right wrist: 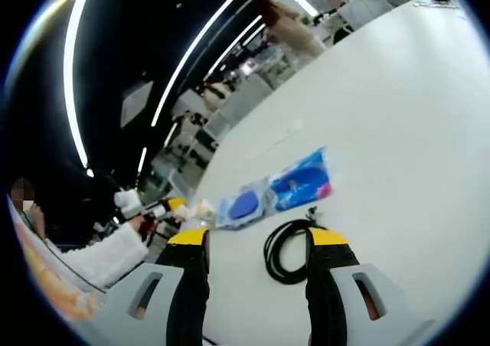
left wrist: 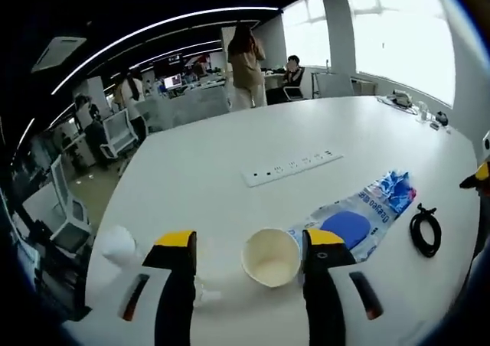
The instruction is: Arrange the tabletop items into an orderly group along one side of the table until the central work area is clear of visible clutter.
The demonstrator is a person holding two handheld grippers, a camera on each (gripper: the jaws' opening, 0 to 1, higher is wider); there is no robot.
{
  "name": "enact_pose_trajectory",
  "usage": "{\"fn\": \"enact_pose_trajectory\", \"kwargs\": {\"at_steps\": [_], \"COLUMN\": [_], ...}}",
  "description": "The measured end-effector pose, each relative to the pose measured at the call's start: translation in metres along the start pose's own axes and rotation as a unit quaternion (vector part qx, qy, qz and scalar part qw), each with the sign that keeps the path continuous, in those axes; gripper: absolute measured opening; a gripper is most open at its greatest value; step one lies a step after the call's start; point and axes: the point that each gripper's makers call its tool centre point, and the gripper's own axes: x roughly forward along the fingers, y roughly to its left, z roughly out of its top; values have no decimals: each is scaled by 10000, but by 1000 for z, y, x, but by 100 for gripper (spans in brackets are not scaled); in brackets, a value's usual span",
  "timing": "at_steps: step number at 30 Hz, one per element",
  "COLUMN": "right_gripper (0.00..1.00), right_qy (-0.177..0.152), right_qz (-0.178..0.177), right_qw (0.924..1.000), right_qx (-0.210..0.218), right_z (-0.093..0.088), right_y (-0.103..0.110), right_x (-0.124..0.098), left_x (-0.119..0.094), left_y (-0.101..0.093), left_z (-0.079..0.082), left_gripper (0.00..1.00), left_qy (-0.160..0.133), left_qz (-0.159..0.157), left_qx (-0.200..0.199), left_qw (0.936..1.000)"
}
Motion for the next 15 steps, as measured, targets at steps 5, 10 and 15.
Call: {"fn": "enact_pose_trajectory", "kwargs": {"at_steps": [5, 10, 15], "right_gripper": [49, 48, 48], "right_qy": [-7, 7, 19], "right_qz": [-9, -11, -30], "right_qw": [10000, 10000, 10000], "right_qx": [5, 11, 17], "right_z": [0, 0, -1], "right_y": [0, -2, -4], "right_x": [-1, -1, -1], "left_x": [-6, -17, -31], "left_y": [10, 37, 71], "left_z": [9, 24, 31], "left_gripper": [54, 51, 52], "left_qy": [-206, -653, -946], "left_qz": [190, 697, 1195], "left_qx": [-75, -272, -522], "left_qw": [9996, 9951, 9869]}}
